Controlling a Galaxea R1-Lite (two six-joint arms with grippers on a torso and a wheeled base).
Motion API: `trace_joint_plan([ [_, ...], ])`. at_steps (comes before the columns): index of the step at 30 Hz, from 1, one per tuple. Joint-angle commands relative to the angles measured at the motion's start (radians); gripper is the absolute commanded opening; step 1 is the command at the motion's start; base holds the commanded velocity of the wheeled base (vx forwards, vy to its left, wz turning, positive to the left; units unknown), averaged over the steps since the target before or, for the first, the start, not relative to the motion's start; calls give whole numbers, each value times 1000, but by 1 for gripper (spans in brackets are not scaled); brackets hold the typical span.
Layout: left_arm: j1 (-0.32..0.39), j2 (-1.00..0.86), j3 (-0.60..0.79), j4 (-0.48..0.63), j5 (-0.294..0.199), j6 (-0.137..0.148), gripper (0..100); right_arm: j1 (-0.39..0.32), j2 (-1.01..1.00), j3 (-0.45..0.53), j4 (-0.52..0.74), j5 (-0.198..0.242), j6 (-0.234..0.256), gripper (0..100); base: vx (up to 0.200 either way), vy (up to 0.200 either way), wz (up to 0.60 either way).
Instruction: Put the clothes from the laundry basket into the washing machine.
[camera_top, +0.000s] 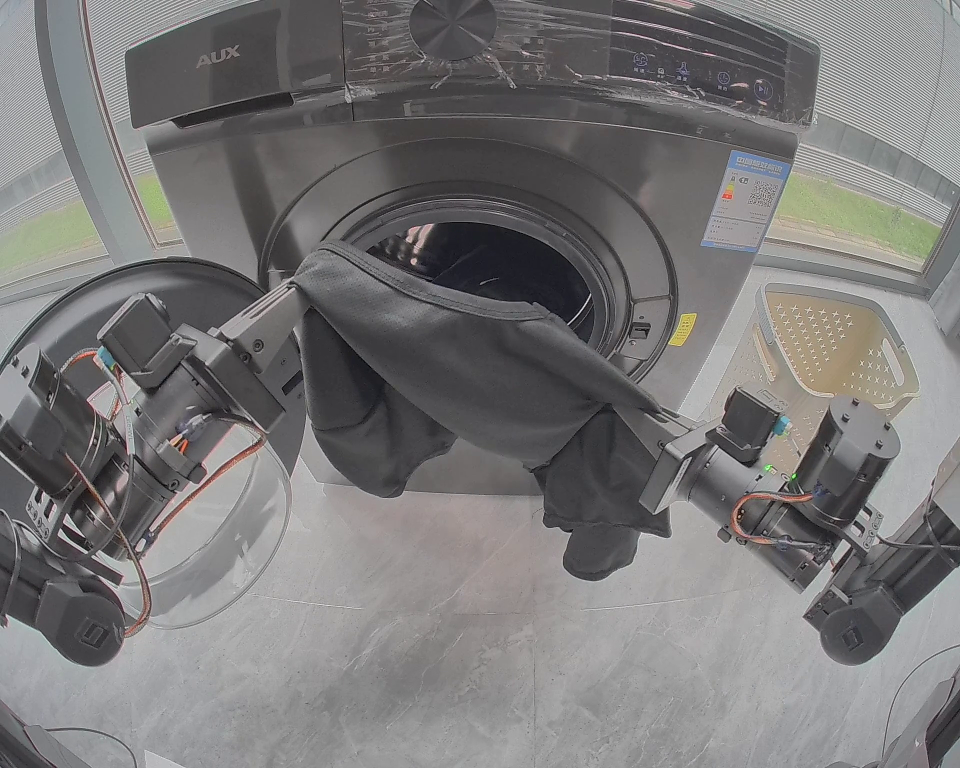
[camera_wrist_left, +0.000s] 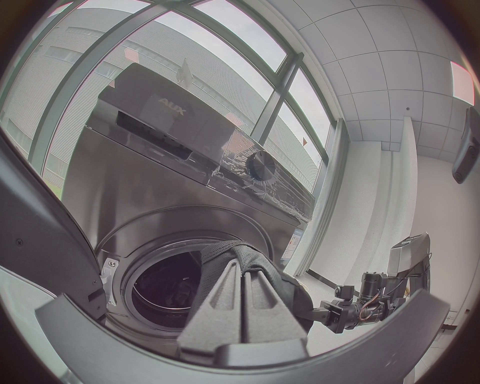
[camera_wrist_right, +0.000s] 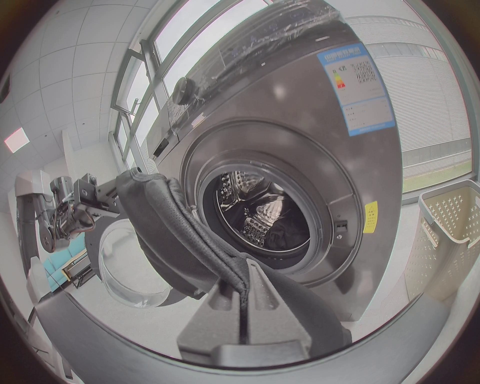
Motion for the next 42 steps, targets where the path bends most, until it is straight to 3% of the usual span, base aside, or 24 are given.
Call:
trace_joint_plan([
  [1,-6,0,15,-2,0,3,0,51,-68,17,-4,-61,36,0,0,0,0],
  [6,-6,-6,20,-2,0,0,0,106,-85,60,-2,-62,41,0,0,0,0],
  [11,-7,-4,8,-2,0,0,0,110,-39,66,-9,-61,41,0,0,0,0],
  [12,-7,-4,6,-2,0,0,0,110,-27,60,-9,-61,41,100,0,0,0],
  [18,-7,-14,-12,-2,-2,0,0,95,66,40,-6,-62,38,100,0,0,0],
  [31,-7,-23,-14,-2,-6,1,0,149,211,7,-7,-45,32,100,0,0,0],
  [33,-6,-23,-14,-2,-5,1,0,137,255,-34,-9,4,29,100,0,0,0],
  [36,-6,-23,-12,-2,-3,0,0,124,294,-75,-18,39,16,100,0,0,0],
  [42,-6,-23,-12,-2,-5,0,0,83,370,-146,-30,70,7,100,0,0,0],
])
